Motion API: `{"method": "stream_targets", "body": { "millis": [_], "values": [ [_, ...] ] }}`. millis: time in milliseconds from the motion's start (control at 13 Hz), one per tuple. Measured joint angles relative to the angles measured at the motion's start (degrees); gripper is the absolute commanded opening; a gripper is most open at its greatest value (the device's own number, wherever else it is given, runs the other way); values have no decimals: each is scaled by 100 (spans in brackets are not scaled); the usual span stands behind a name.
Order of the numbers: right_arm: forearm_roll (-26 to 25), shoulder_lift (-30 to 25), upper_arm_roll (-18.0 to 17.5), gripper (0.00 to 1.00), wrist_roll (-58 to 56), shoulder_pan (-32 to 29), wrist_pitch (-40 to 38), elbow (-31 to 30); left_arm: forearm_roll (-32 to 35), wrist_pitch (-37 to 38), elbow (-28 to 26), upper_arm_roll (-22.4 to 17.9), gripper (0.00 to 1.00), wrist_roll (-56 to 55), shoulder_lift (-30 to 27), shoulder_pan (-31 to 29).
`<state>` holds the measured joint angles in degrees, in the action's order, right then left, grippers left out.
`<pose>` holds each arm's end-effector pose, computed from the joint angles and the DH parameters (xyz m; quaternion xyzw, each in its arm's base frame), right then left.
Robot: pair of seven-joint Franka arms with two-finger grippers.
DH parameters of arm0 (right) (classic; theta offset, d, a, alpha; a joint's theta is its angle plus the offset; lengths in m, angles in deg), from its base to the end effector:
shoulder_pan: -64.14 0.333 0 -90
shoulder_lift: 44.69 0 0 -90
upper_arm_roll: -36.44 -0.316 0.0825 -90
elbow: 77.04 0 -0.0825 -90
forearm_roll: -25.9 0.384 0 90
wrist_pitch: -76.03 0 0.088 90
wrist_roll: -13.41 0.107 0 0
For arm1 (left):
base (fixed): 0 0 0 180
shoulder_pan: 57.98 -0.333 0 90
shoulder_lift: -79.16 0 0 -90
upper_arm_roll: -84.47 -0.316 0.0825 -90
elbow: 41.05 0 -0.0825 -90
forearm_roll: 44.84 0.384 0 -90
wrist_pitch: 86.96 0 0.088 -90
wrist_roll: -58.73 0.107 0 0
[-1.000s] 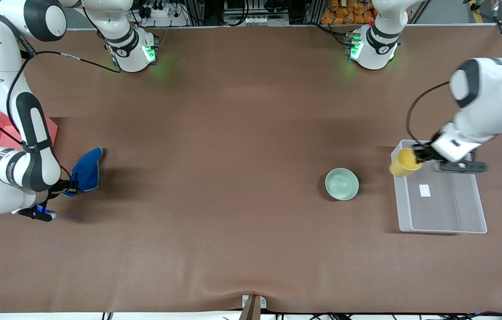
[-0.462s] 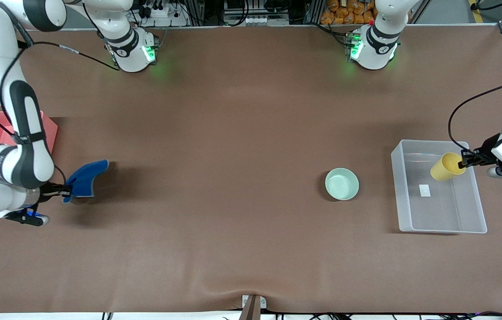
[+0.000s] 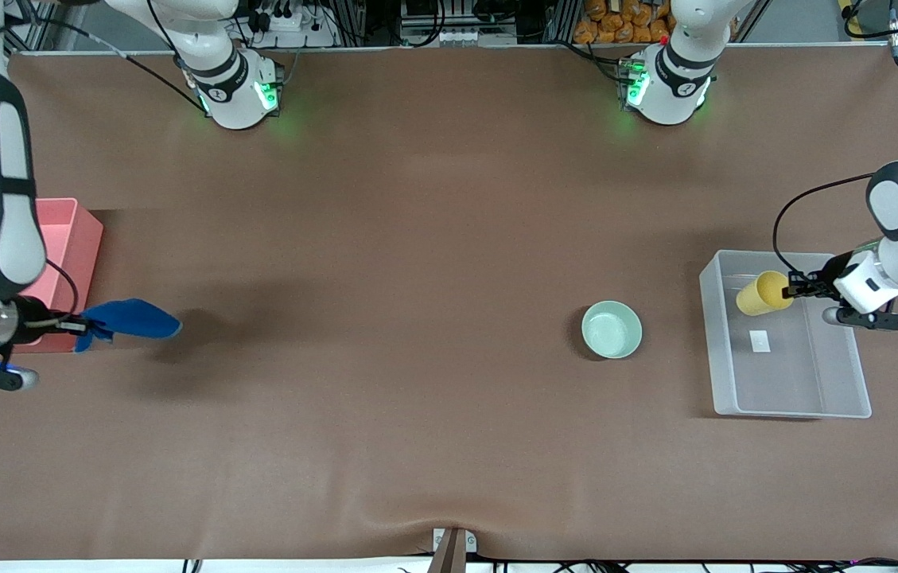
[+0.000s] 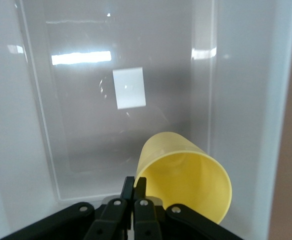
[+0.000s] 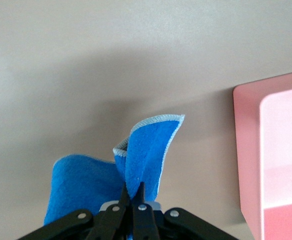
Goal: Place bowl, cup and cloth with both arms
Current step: 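Release the cup in the clear bin while the right gripper lowers the cloth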
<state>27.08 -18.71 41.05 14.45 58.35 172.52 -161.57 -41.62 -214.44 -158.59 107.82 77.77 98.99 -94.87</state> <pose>0.6514 -0.1097 0.3993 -0.9876 0.0994 0.1216 0.0020 0.5584 0.1405 0.2706 0.9945 -0.0605 -0.0551 0.0651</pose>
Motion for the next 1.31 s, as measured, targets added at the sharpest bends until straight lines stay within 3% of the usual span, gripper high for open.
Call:
{"method": "stream_targets", "body": {
  "millis": [77, 231, 385, 615, 846, 1077, 1308],
  "values": [
    [0, -184, 1, 0, -42, 2, -190, 0, 44, 7, -23, 0, 0, 0, 47, -1],
    [0, -551, 4, 0, -66, 1, -564, -1, 67, 14, -47, 0, 41, 0, 130, 0],
    [-1, -903, 9, 0, -145, 1, -877, -1, 68, 14, -54, 0, 100, 0, 189, 0],
    [-9, -1383, 54, 0, -560, -43, -1223, -3, 70, 9, 24, 9, 100, 0, 169, -1],
    [-21, -1592, 113, 0, -1268, -396, -1299, -4, 71, 261, 312, 112, 100, -5, -240, -2],
    [-46, -1582, 147, 0, -2156, -1065, -1276, -8, 70, 942, 676, 599, 100, -518, -884, 2],
    [-351, -1487, 157, 0, -2876, -1641, -990, -23, 68, 1263, 737, 1437, 100, -2306, -1179, 30]
  ]
}}
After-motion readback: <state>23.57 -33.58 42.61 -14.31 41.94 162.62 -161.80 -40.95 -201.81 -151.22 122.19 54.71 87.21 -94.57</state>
